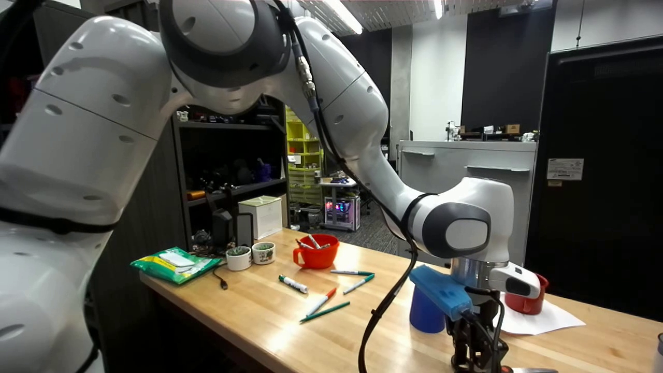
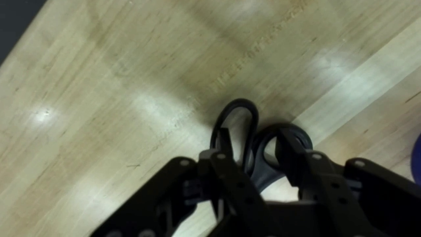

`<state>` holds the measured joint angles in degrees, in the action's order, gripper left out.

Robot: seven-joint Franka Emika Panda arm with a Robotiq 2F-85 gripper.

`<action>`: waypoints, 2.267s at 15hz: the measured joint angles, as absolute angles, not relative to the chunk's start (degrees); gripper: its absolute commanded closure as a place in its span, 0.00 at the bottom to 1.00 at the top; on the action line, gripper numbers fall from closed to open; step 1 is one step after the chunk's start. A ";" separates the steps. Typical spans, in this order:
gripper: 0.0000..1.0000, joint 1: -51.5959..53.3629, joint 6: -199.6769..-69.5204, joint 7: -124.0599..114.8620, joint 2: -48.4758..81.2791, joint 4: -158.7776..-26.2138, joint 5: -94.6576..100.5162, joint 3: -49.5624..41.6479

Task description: Open and close the scissors

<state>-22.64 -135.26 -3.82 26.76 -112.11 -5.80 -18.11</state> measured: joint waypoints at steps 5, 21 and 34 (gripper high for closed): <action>0.59 -22.93 -134.87 -3.82 27.99 -110.37 -6.61 -17.79; 0.21 -24.35 -133.17 -3.85 30.55 -107.14 -10.47 -16.57; 0.30 -24.34 -133.25 -3.85 31.57 -106.89 -10.47 -16.39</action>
